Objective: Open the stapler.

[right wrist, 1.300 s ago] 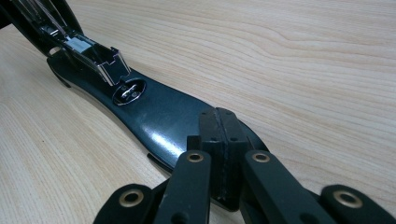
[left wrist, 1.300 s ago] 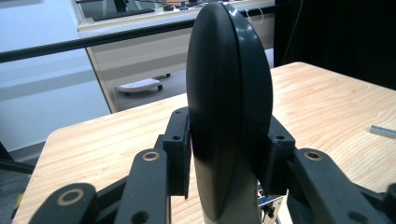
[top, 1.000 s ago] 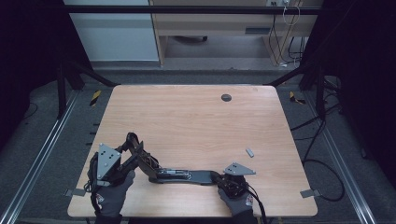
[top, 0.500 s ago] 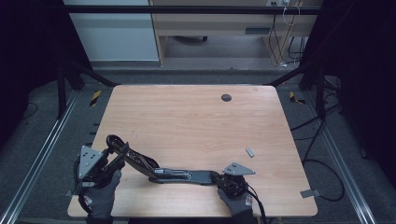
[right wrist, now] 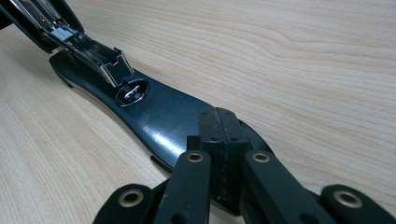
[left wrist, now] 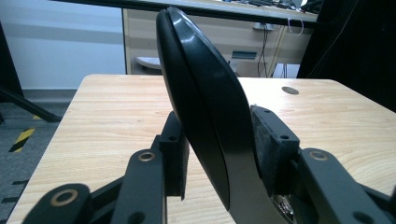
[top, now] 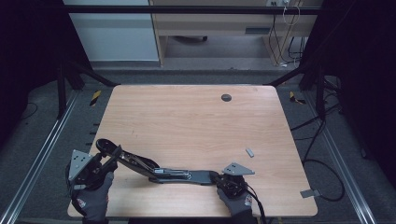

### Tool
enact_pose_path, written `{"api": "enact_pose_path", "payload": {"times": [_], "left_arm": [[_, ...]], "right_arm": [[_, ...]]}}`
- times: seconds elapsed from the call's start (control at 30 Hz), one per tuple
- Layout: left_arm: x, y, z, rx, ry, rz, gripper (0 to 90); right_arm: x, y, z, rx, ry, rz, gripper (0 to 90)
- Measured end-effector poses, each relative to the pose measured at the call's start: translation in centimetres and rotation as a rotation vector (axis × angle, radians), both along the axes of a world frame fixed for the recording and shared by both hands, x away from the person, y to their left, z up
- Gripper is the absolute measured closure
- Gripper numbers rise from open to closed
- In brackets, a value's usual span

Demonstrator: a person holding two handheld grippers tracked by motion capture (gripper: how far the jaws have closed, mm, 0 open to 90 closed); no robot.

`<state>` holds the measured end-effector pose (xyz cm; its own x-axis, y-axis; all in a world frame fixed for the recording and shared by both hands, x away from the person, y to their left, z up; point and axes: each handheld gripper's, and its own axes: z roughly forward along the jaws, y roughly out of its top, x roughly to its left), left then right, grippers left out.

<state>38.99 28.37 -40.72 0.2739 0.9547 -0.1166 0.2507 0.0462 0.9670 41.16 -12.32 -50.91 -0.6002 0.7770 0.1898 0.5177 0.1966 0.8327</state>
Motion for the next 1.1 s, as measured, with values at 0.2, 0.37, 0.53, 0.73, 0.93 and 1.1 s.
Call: {"api": "enact_pose_path", "payload": {"times": [0.2, 0.37, 0.53, 0.73, 0.93, 1.1], "left_arm": [[-0.1, -0.1, 0.0, 0.017, -0.007, 0.012, 57.7], [-0.4, 0.0, 0.3, 0.040, -0.023, 0.029, 51.6], [-0.8, 0.3, 0.3, 0.051, -0.023, 0.021, 47.4], [-0.9, 0.1, 0.0, 0.085, -0.027, -0.001, 42.9], [-0.8, -0.4, -0.1, 0.107, -0.012, -0.002, 41.3], [-0.5, -0.5, -0.2, 0.107, 0.004, -0.003, 40.0]], "right_arm": [[0.0, 0.0, 0.0, 0.000, 0.002, -0.001, 90.0], [0.1, -0.2, 0.2, 0.002, 0.002, 0.004, 87.5], [0.1, -0.7, 1.1, 0.029, -0.020, 0.006, 82.9], [0.4, -2.3, 2.3, 0.055, -0.040, -0.020, 72.2], [1.1, -5.0, 3.8, 0.061, -0.055, -0.079, 66.5], [1.6, -6.7, 4.5, 0.028, -0.073, -0.135, 65.5]]}}
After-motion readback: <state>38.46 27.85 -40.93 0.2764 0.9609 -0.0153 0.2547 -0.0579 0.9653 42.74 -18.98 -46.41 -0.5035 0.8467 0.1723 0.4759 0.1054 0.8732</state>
